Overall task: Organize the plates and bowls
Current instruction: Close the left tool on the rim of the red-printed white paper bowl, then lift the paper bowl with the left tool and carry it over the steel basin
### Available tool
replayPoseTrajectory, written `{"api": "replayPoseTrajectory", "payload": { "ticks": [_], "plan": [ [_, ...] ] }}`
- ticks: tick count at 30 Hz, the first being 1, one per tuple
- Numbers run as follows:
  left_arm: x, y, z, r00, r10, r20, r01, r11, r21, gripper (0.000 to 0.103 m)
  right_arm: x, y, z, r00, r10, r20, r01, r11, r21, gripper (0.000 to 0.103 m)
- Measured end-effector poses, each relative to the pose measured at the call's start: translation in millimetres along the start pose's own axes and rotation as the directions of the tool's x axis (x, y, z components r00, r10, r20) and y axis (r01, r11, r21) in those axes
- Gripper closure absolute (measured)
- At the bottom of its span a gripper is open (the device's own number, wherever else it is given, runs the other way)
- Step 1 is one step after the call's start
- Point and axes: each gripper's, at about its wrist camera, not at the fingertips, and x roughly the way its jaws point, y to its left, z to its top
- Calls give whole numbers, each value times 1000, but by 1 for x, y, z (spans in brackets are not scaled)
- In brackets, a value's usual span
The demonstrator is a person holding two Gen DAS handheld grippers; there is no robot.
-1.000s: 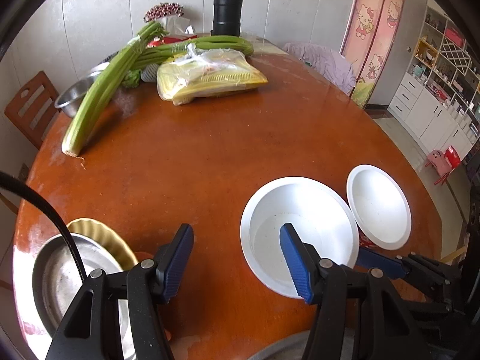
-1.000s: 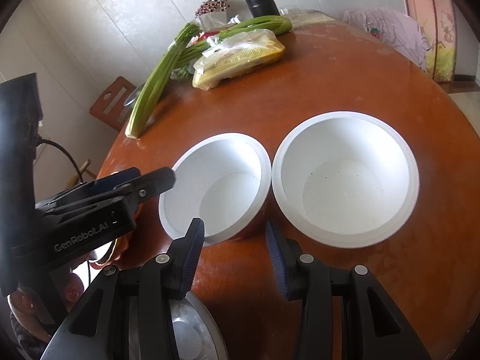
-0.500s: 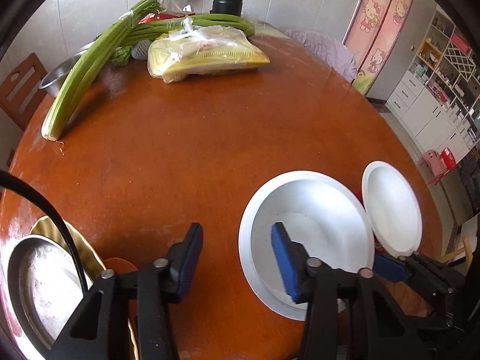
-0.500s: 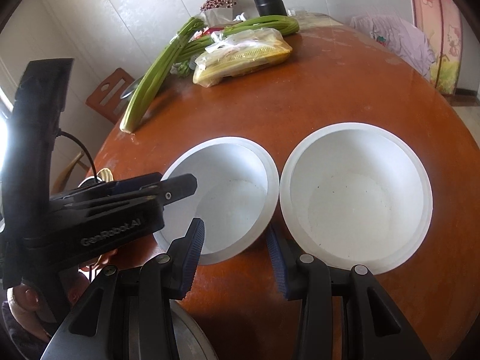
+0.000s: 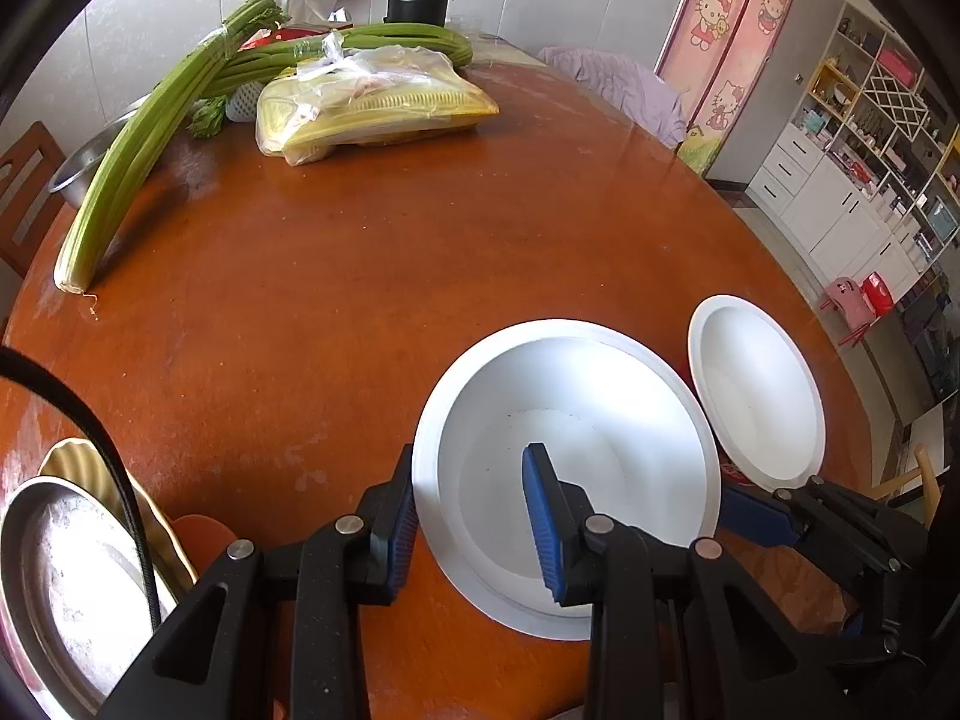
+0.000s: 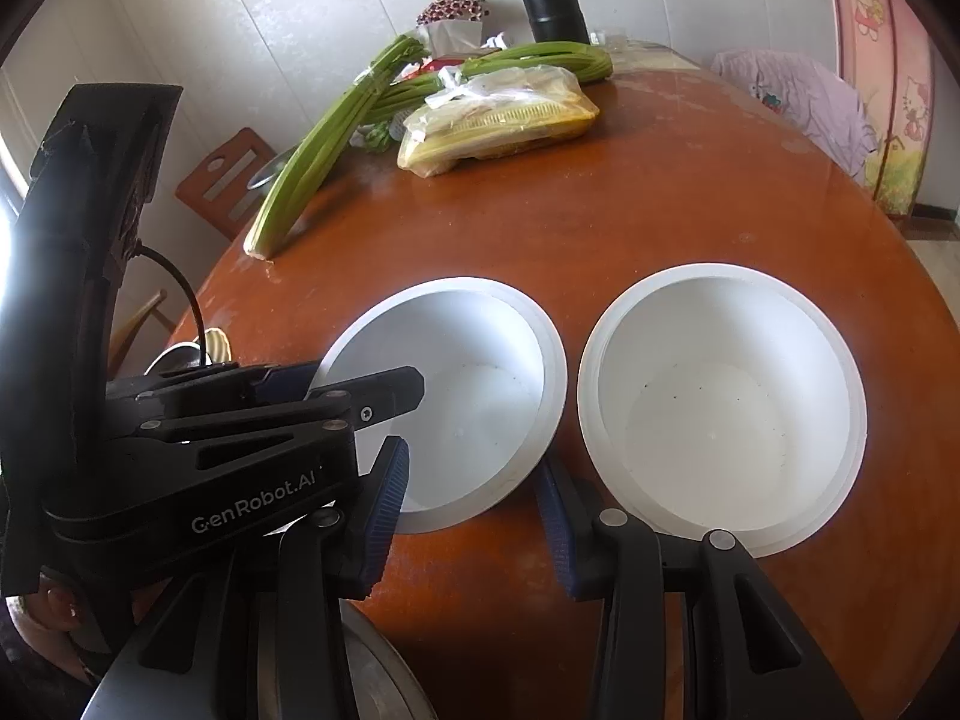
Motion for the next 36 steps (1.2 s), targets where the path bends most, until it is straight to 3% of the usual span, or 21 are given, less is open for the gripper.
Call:
{"api": "replayPoseTrajectory", "payload": {
  "ticks": [36],
  "plan": [
    [-99, -14, -44, 985, 21, 169, -22, 1000, 4, 69, -75, 48, -30, 993, 24, 119, -10, 993, -116, 59]
  ]
}}
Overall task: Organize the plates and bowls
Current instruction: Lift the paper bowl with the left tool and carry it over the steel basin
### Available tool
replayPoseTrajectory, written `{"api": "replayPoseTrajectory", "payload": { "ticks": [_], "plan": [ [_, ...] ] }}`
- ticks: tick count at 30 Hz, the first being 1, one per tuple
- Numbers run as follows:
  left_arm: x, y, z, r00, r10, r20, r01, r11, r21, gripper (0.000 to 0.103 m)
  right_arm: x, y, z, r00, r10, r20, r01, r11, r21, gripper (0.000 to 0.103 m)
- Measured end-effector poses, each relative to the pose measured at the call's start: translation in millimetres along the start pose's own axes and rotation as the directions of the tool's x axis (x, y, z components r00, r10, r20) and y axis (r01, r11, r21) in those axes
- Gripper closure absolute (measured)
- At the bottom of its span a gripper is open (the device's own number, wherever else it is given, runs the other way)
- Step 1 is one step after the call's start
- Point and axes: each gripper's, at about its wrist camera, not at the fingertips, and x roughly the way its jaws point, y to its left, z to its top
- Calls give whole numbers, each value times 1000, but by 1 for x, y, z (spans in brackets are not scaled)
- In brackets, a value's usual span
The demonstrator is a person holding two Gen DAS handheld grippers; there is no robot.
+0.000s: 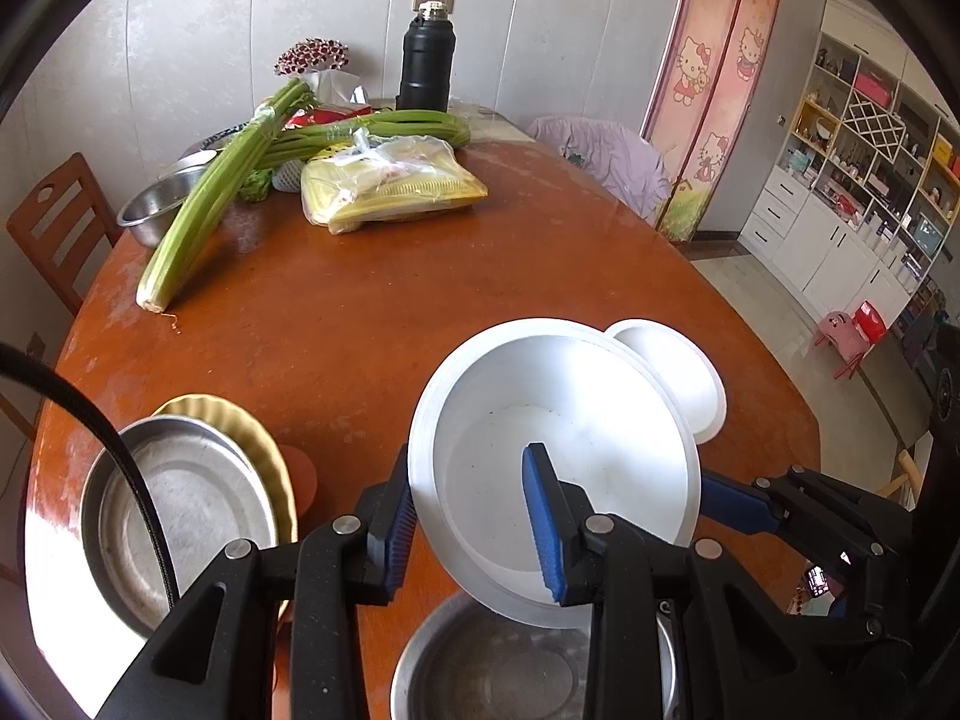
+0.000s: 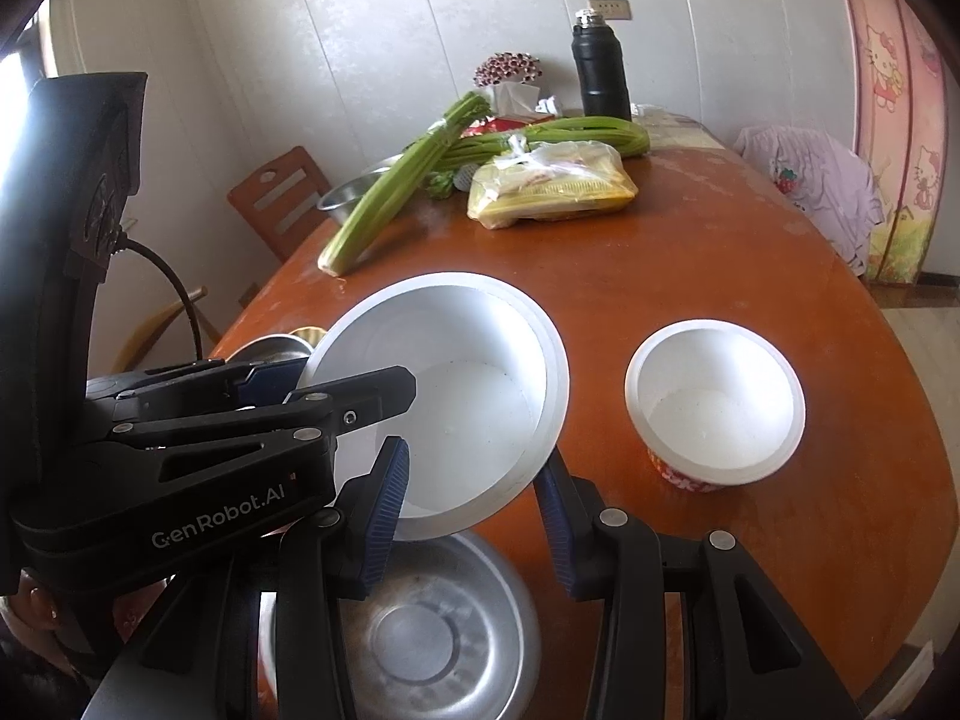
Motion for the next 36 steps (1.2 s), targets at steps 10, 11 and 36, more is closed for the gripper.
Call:
{"api": "replayPoseTrajectory", "payload": {
  "ticks": [10, 11, 36],
  "plan": [
    [-30, -8, -19, 999, 8, 38, -8, 1000, 5, 69, -26, 15, -16, 1000, 7, 24, -6, 1000, -30, 59],
    [-33, -8, -22, 999, 10, 40, -10, 1000, 3, 69, -28, 17, -17, 1000, 8, 26, -7, 999, -33, 59],
    [-68, -15, -65, 998, 25, 61, -24, 1000, -20, 69, -66, 39, -55, 999, 51, 16, -50, 994, -94, 58]
  ]
}}
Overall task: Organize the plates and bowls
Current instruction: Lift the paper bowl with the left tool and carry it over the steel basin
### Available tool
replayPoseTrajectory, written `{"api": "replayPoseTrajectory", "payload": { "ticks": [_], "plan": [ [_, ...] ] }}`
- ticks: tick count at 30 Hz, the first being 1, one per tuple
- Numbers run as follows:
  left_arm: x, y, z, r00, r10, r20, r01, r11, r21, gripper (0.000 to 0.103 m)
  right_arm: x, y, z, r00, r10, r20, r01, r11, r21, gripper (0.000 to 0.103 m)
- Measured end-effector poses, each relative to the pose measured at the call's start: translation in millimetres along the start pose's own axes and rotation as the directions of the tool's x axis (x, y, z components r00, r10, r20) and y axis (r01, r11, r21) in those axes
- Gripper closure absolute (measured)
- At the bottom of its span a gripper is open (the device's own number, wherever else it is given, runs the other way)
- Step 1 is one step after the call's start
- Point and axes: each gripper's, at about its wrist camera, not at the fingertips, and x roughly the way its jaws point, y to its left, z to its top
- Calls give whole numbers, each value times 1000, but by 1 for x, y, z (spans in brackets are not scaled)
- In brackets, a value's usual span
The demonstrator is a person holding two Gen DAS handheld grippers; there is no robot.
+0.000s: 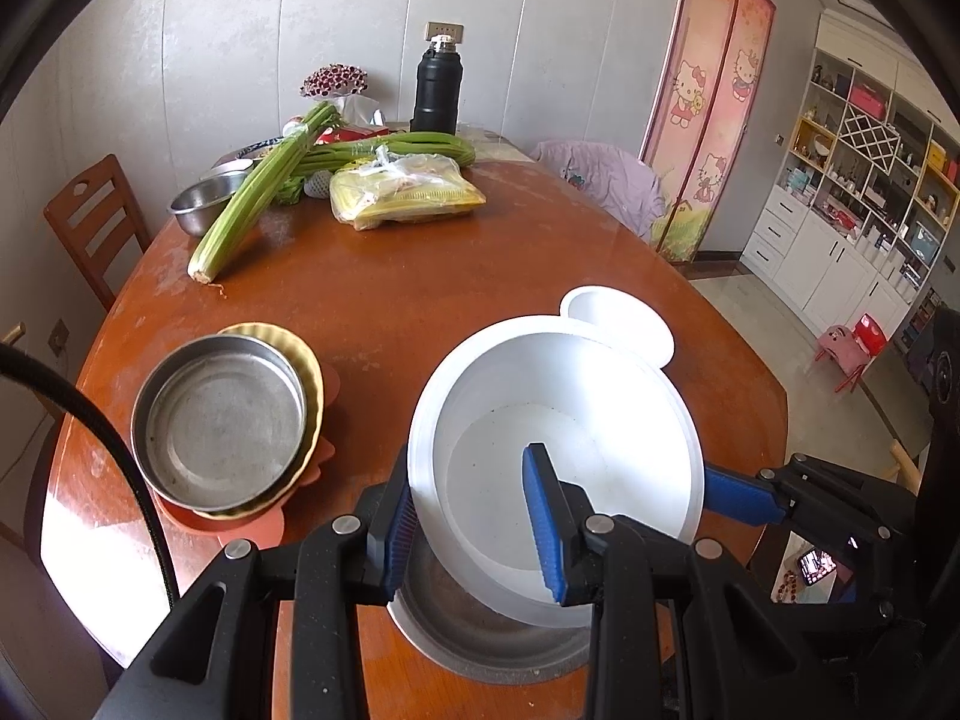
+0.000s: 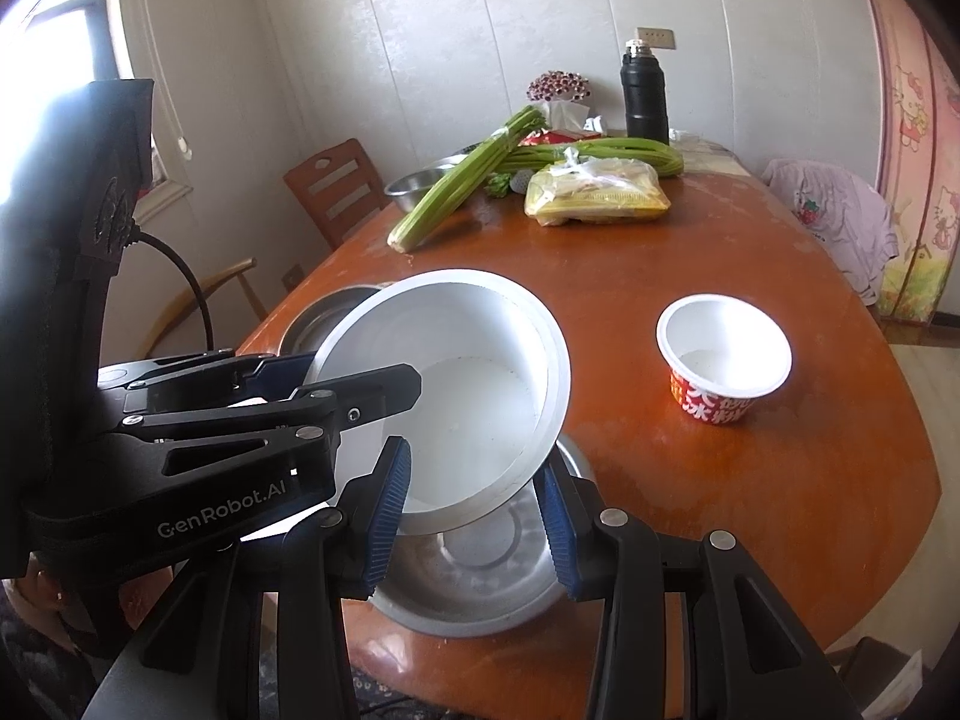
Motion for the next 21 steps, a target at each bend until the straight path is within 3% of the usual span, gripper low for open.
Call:
{"api": "replayPoseTrajectory", "payload": {
  "ticks": [21],
  "plan": [
    [36, 7, -31, 995, -4, -100, 1, 999, -37, 69, 28, -6, -25, 994, 10, -113, -11, 1000, -9, 58]
  ]
}}
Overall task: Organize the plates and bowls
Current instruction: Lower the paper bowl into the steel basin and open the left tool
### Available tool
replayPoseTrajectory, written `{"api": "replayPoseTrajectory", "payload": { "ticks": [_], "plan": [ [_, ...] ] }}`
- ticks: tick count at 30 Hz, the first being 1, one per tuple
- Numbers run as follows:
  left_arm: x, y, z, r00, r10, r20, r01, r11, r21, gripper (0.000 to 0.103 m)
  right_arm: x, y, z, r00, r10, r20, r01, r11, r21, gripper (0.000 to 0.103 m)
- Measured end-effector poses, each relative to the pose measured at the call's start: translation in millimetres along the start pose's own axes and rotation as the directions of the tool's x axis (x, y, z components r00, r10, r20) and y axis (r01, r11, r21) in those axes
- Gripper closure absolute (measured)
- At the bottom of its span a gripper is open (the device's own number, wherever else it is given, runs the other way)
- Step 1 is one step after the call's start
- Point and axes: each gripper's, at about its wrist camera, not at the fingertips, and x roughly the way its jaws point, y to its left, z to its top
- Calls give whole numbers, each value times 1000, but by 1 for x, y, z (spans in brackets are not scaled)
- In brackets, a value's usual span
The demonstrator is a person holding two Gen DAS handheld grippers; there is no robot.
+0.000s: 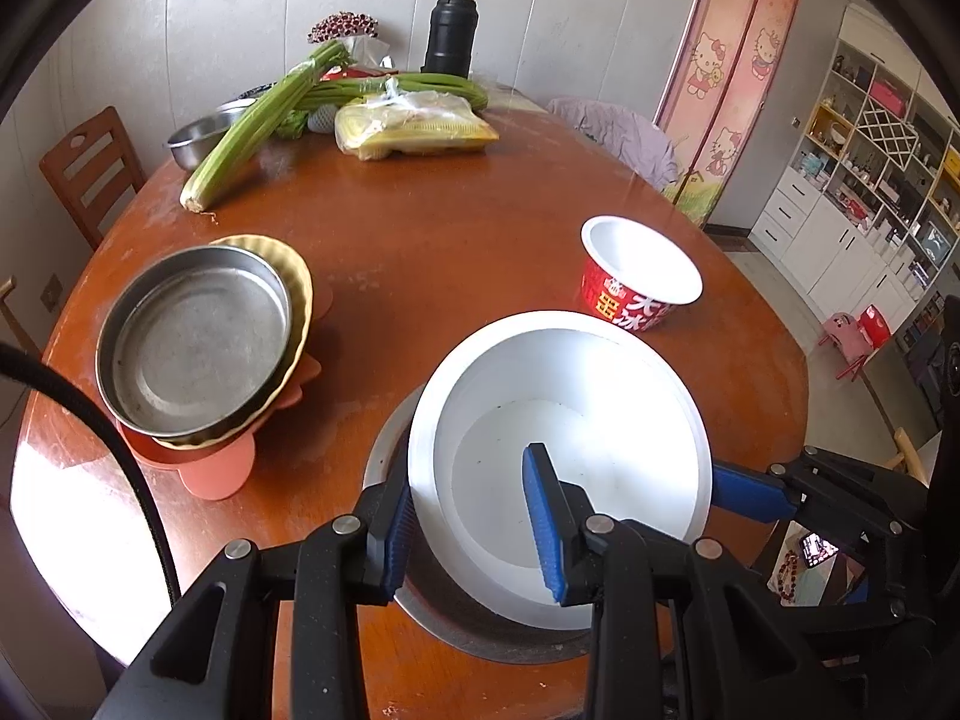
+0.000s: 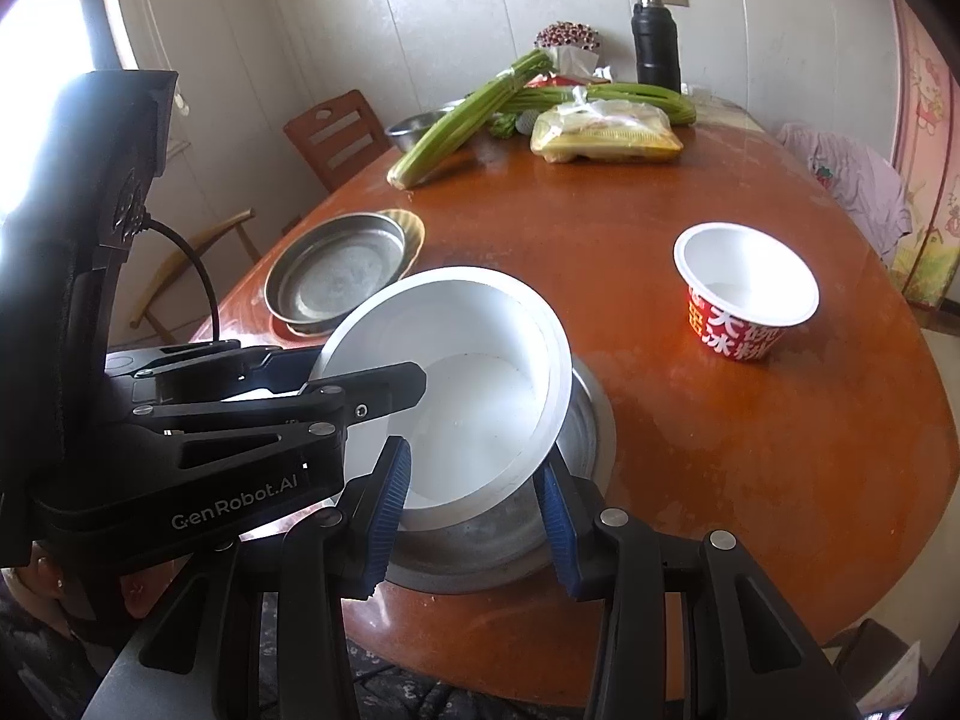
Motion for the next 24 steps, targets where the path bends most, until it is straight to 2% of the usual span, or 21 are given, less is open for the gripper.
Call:
{"api": "replayPoseTrajectory", "payload": {
  "ticks": [24],
  "plan": [
    [27, 4, -3, 998, 21, -54, -21, 1000, 0, 69, 27, -6, -1, 998, -23, -59, 23, 1000, -7, 58]
  ]
}}
